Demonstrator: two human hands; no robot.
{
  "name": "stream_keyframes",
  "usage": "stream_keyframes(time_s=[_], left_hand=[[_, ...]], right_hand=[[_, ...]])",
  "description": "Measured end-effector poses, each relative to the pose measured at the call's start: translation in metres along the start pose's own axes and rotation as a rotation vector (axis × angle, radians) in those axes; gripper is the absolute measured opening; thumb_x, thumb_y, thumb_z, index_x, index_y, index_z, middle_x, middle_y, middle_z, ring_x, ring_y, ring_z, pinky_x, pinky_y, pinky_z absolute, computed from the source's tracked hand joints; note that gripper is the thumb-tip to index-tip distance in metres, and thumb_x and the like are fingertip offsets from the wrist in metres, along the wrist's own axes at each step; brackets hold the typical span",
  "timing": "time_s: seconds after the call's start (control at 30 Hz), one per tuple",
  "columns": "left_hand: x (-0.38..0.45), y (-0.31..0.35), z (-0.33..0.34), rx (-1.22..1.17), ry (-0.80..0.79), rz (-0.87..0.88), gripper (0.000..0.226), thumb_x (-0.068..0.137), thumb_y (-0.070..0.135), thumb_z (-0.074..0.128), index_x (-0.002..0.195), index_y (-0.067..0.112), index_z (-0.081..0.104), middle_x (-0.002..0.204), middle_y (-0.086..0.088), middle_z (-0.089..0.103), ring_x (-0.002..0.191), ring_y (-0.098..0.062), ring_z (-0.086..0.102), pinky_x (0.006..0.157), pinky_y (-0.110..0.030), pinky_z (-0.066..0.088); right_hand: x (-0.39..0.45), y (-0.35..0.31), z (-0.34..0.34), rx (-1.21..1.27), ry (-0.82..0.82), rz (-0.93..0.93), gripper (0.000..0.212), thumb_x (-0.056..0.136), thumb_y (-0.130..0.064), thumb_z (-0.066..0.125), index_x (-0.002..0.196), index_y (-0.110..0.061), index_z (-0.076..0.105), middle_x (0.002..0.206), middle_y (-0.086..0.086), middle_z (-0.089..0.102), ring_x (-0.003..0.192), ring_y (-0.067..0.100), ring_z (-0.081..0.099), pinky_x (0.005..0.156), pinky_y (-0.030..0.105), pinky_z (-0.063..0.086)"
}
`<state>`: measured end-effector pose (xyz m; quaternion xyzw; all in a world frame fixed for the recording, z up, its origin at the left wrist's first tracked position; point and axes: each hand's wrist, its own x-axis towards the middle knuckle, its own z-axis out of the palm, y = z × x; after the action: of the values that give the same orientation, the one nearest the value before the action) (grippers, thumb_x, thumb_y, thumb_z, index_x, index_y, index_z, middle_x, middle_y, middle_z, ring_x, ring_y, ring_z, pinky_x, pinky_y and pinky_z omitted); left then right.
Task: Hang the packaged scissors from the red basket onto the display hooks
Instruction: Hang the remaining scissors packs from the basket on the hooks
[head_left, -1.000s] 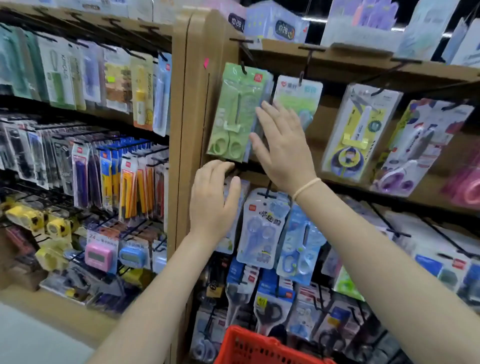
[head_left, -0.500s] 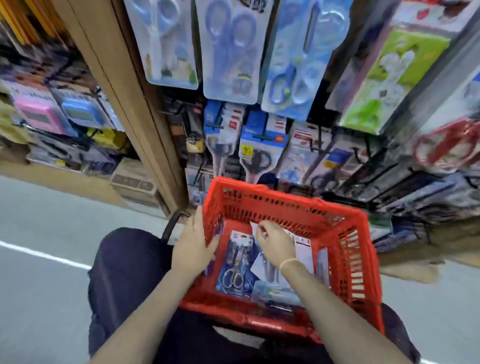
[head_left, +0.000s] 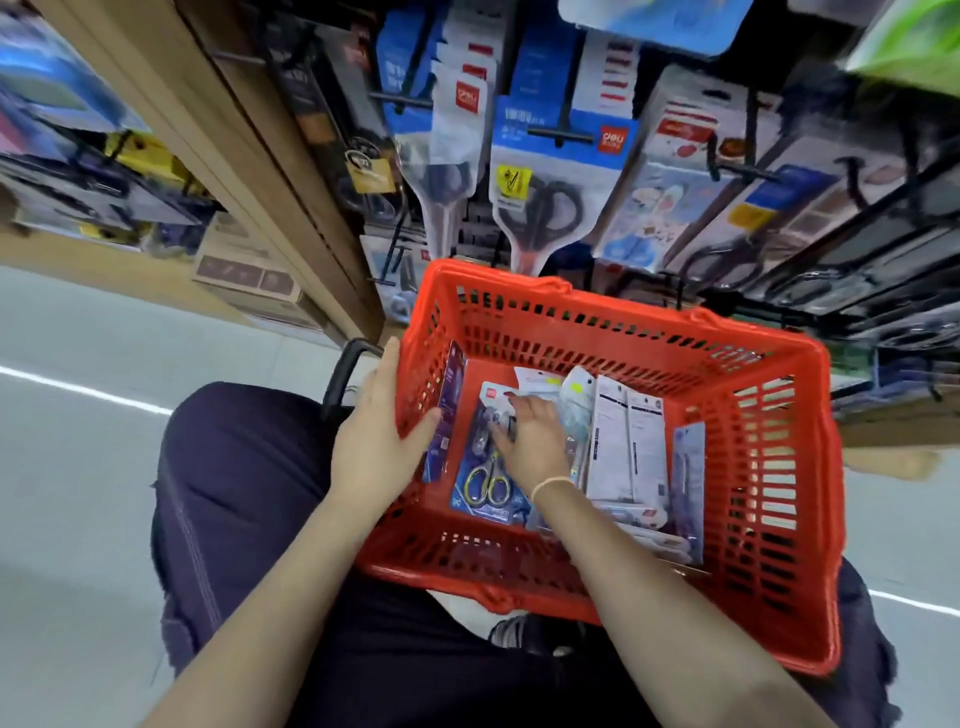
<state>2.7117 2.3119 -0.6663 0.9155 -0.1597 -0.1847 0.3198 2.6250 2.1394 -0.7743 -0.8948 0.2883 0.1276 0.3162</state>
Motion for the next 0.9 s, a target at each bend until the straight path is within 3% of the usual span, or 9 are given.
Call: stream_keyframes(time_s=[0.1, 0.2, 0.33, 0.47, 0.53, 0.63, 0.73, 0.83, 0.9], left_hand=[[0.001, -0.008, -0.001, -0.166, -0.029, -0.066, 0.083, 0.095, 0.027, 0.070, 0.162, 0.038, 0.021, 0.138, 0.007, 0.062, 0.116, -0.016, 0.065, 0.091, -0.024, 0.046], [0.000, -0.012, -0.002, -0.246, -0.054, -0.084, 0.083, 0.095, 0.026, 0.071, 0.161, 0.040, 0.022, 0.133, 0.017, 0.059, 0.116, -0.009, 0.064, 0.098, -0.024, 0.047], [0.001, -0.015, -0.001, -0.278, -0.052, -0.075, 0.083, 0.096, 0.022, 0.070, 0.161, 0.041, 0.022, 0.133, 0.019, 0.057, 0.120, -0.012, 0.063, 0.104, -0.030, 0.048], [0.001, -0.016, -0.001, -0.263, -0.034, -0.074, 0.081, 0.097, 0.023, 0.068, 0.161, 0.041, 0.022, 0.129, 0.018, 0.059, 0.117, -0.013, 0.064, 0.102, -0.029, 0.049], [0.002, -0.014, 0.000, -0.246, -0.030, -0.073, 0.081, 0.098, 0.023, 0.067, 0.161, 0.041, 0.021, 0.124, 0.018, 0.061, 0.111, -0.011, 0.065, 0.099, -0.027, 0.049], [0.002, -0.014, 0.001, -0.191, -0.014, -0.065, 0.081, 0.098, 0.026, 0.066, 0.161, 0.043, 0.018, 0.125, 0.008, 0.067, 0.110, -0.021, 0.068, 0.099, -0.037, 0.052], [0.001, -0.013, 0.002, -0.084, -0.003, -0.046, 0.083, 0.097, 0.031, 0.064, 0.161, 0.043, 0.012, 0.125, -0.010, 0.070, 0.109, -0.037, 0.067, 0.094, -0.048, 0.053], [0.000, -0.008, 0.002, -0.009, -0.007, -0.039, 0.083, 0.098, 0.032, 0.062, 0.163, 0.038, 0.011, 0.129, -0.016, 0.066, 0.108, -0.042, 0.065, 0.089, -0.049, 0.053], [-0.002, -0.004, 0.002, 0.049, 0.009, -0.028, 0.083, 0.098, 0.031, 0.062, 0.164, 0.033, 0.011, 0.136, -0.017, 0.062, 0.109, -0.043, 0.064, 0.086, -0.048, 0.053]], right_hand=[[0.008, -0.030, 0.013, 0.396, -0.096, 0.103, 0.036, 0.095, -0.043, 0.065, 0.111, -0.011, 0.062, 0.103, 0.009, 0.064, 0.098, 0.027, 0.060, 0.088, 0.038, 0.048], [0.015, -0.046, 0.025, 0.634, -0.236, 0.202, 0.042, 0.088, -0.049, 0.072, 0.113, -0.019, 0.057, 0.110, -0.001, 0.066, 0.103, 0.019, 0.064, 0.095, 0.038, 0.051], [0.021, -0.043, 0.046, 0.650, -0.338, 0.244, 0.045, 0.090, -0.039, 0.073, 0.124, -0.012, 0.065, 0.116, 0.002, 0.072, 0.105, 0.019, 0.068, 0.093, 0.031, 0.053], [0.018, -0.031, 0.038, 0.662, -0.270, 0.320, 0.011, 0.095, -0.012, 0.064, 0.092, -0.003, 0.067, 0.079, 0.005, 0.064, 0.072, 0.017, 0.058, 0.062, 0.022, 0.044], [0.012, -0.015, 0.035, 0.551, -0.236, 0.349, 0.033, 0.100, -0.013, 0.058, 0.068, -0.010, 0.050, 0.063, 0.002, 0.047, 0.058, 0.012, 0.043, 0.057, 0.031, 0.033], [-0.002, 0.005, 0.027, 0.534, -0.154, 0.426, 0.049, 0.101, -0.018, 0.059, 0.057, -0.016, 0.037, 0.056, 0.001, 0.037, 0.053, 0.013, 0.035, 0.052, 0.031, 0.025], [-0.016, 0.018, 0.014, 0.534, -0.086, 0.459, 0.053, 0.099, -0.020, 0.062, 0.054, -0.015, 0.036, 0.063, 0.004, 0.036, 0.056, 0.019, 0.037, 0.057, 0.034, 0.026], [-0.028, 0.027, 0.000, 0.423, -0.022, 0.405, 0.046, 0.098, -0.021, 0.064, 0.057, -0.014, 0.046, 0.094, 0.009, 0.044, 0.086, 0.023, 0.050, 0.079, 0.032, 0.037], [-0.031, 0.029, -0.006, 0.346, -0.037, 0.393, 0.017, 0.097, -0.021, 0.065, 0.086, -0.010, 0.062, 0.117, 0.010, 0.045, 0.103, 0.023, 0.051, 0.090, 0.028, 0.035]])
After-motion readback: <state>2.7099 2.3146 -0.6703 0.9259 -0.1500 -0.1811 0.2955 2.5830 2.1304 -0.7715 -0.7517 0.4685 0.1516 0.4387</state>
